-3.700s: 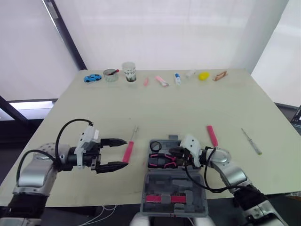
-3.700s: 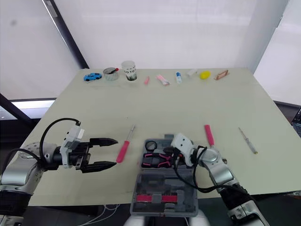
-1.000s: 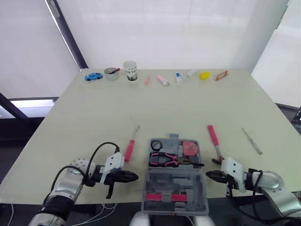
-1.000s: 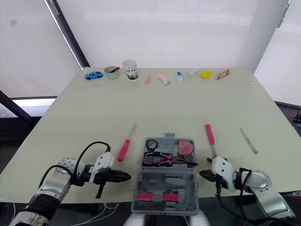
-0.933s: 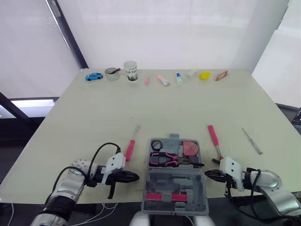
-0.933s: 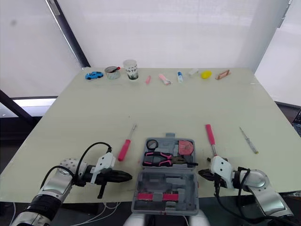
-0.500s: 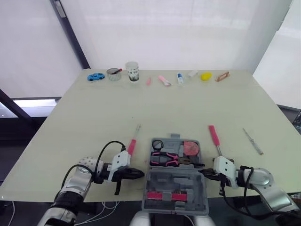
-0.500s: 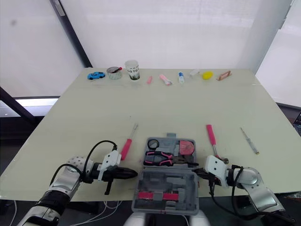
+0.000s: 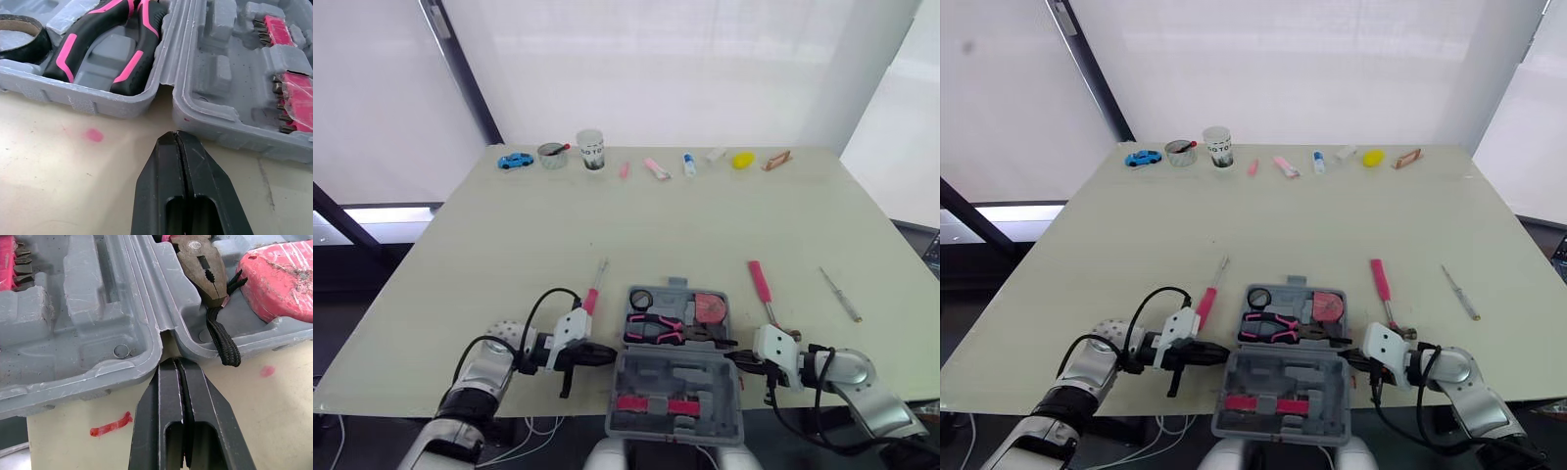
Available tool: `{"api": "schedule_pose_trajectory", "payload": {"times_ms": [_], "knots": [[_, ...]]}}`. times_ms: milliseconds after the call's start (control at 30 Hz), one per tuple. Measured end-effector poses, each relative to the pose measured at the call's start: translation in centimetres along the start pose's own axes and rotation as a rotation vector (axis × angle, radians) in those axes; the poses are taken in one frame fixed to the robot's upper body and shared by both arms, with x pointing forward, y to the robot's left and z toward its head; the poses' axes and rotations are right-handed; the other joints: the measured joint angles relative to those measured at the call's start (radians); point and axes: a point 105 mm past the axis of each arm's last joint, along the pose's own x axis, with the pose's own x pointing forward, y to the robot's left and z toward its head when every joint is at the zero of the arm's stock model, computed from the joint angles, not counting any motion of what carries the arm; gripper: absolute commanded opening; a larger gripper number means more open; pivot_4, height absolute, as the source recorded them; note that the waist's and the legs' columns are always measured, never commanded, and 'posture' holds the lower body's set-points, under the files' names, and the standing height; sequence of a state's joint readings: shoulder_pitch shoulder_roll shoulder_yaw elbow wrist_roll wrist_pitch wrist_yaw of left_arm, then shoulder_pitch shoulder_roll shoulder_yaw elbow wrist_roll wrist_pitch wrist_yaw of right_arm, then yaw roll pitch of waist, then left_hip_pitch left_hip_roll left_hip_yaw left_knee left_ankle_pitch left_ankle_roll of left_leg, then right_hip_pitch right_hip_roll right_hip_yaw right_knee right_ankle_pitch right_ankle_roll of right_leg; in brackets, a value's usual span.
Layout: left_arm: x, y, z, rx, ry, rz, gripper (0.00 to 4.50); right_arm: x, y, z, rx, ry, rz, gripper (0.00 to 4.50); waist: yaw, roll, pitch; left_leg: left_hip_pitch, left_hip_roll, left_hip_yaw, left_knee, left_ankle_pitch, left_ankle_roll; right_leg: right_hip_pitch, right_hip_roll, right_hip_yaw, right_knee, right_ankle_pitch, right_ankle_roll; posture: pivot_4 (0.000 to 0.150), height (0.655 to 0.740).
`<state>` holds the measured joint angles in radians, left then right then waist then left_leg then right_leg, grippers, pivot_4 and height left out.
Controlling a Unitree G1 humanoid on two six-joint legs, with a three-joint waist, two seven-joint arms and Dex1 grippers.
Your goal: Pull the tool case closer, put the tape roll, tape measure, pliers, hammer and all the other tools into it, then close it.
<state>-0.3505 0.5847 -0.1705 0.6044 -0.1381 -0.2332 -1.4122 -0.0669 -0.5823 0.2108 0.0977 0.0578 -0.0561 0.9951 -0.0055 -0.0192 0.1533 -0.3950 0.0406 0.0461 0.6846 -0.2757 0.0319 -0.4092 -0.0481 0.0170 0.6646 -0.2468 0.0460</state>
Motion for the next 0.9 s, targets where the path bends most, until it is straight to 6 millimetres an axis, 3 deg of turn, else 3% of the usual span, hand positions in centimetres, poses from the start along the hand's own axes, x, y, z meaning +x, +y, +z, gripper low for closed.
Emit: {"api": "schedule_pose_trajectory", "payload": {"times_ms": [900], "knots": [[1.5,0.3,0.8,-0.023,-0.022,-0.032,0.0,0.4,-0.5,0.1,-0.006,-0.007,0.0,0.02,-0.002,0.0,0.0,0.0,0.0,0.001,0.0,0.0,0.0,0.0,0.0,0.001,-0.001,0.002,0.003,0.15,0.74]]}}
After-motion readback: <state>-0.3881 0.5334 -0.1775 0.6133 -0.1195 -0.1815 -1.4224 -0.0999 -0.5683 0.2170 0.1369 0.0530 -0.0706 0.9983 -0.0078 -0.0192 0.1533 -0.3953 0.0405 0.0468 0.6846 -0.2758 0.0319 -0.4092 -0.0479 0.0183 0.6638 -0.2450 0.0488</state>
